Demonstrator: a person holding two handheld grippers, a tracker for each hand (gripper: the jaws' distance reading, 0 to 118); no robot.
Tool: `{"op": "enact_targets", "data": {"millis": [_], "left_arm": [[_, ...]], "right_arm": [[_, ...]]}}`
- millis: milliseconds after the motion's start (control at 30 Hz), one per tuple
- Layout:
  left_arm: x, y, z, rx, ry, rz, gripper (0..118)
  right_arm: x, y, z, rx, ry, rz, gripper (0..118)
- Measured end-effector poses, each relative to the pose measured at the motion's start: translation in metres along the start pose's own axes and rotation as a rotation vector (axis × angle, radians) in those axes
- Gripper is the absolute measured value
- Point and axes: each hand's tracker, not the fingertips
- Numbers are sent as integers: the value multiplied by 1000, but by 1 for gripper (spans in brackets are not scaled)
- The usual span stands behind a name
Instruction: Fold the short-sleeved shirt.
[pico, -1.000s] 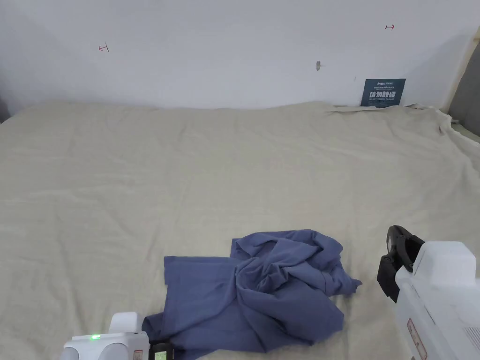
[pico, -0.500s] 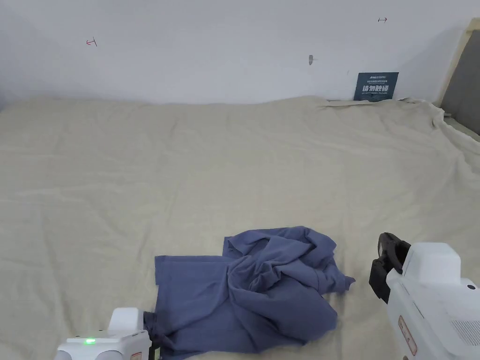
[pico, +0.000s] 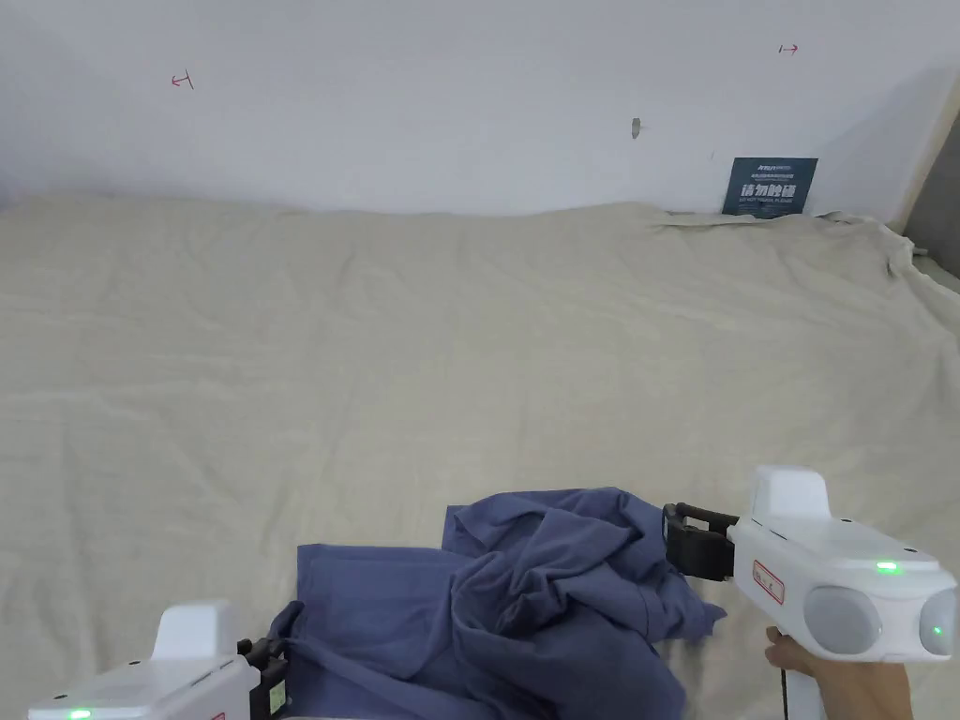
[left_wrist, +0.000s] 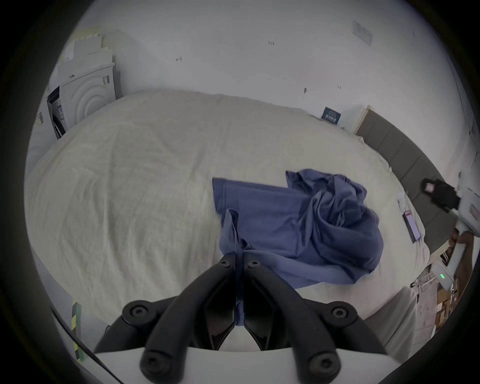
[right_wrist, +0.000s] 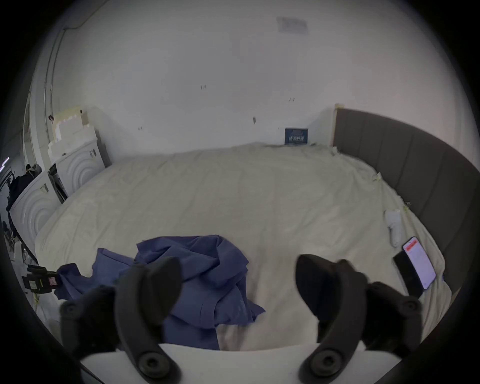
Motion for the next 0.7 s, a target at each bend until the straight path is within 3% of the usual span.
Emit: {"op": "enact_targets", "data": {"millis": [367,433,467,600,700], "left_arm": [[-7,8,-12,-17,-18,19,1],[-6,7,-12,-20,-20,16,1],[-6,8,-12,-21,-22,15,1],[-6,8,-11,-21,-23,9,1],[-6,7,-8,-16,-25,4,1]], "right_arm": [[6,-1,-118,-269,5,-123,96],[3,-3,-128,-294,-14,-120,91],[5,-7,-134,-299,-7,-121,80],[-1,-15,-131,-312,15,-120,11],[-8,-14,-115,-269,19,-73,6]]}}
